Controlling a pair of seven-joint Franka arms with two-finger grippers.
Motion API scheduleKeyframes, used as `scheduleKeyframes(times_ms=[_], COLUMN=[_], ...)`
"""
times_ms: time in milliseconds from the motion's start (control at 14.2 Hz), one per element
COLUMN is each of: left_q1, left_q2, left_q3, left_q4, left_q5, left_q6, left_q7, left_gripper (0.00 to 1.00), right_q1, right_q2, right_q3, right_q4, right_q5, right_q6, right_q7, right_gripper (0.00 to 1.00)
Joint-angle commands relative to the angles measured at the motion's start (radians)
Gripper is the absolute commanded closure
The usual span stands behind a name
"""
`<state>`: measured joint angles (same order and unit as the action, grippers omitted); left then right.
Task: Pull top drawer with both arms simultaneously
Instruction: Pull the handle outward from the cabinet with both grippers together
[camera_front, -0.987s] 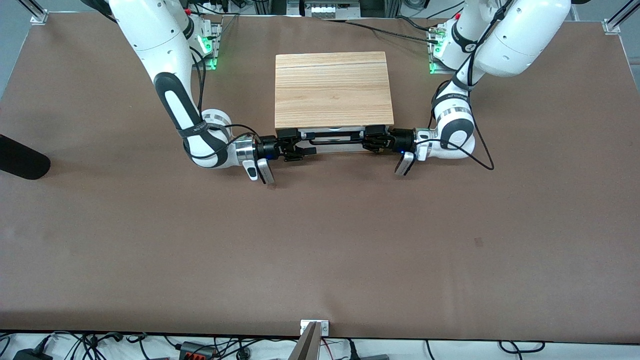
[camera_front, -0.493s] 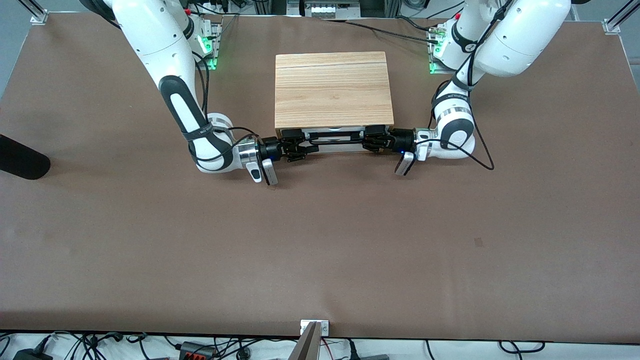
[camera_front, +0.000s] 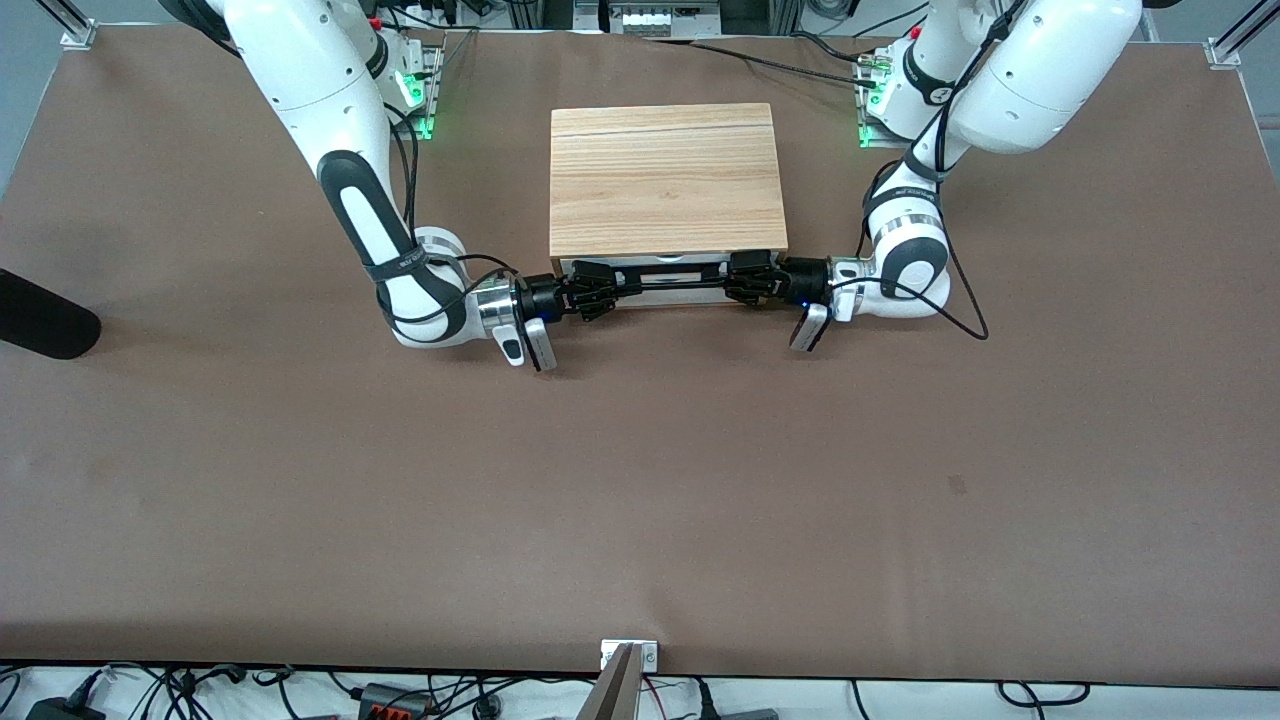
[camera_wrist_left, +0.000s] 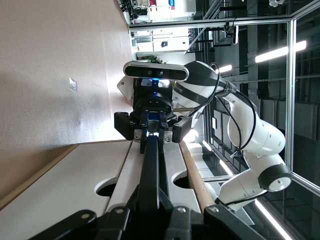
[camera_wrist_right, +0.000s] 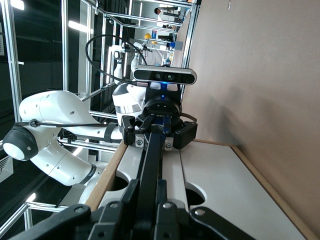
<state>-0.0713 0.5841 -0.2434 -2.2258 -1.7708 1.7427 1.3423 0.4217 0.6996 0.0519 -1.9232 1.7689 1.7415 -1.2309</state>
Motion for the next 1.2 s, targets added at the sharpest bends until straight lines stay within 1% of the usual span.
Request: scheduleKeyframes(times_ms=[0, 211, 493, 634, 916, 1128], left_q1=[0.019, 0.018, 0.018, 0.019, 0.019, 0.019], left_q2=[-0.006, 0.0, 0.02, 0.051, 0.138, 0.192], left_q3=[-0.007, -0.007, -0.005, -0.005, 0.004, 0.012], left_q4=[0.0, 0.009, 0.038, 0.08, 0.202, 0.288], left_q5=[0.004, 0.004, 0.004, 0.004, 0.005, 0.004], left_q6=[-0.008, -0.008, -0.006, -0.006, -0.005, -0.002], left_q7=[0.034, 0.034, 0.023, 0.021, 0.017, 0.011], left_gripper=[0.99, 0.99, 0.99, 0.99, 0.99, 0.99], right_q1=[0.002, 0.0, -0.008, -0.008, -0.009, -0.012], right_q2=[0.011, 0.012, 0.063, 0.099, 0.159, 0.176], right_q3=[0.002, 0.002, 0.0, -0.001, -0.012, -0.03], right_q4=[0.018, 0.023, 0.111, 0.159, 0.24, 0.288], right_q5=[-0.008, -0.009, -0.013, -0.013, -0.014, -0.017], right_q6=[0.015, 0.015, 0.027, 0.029, 0.03, 0.03], right_q7=[-0.015, -0.012, -0.006, -0.006, -0.004, 0.028], right_gripper=[1.0, 1.0, 1.0, 1.0, 1.0, 1.0])
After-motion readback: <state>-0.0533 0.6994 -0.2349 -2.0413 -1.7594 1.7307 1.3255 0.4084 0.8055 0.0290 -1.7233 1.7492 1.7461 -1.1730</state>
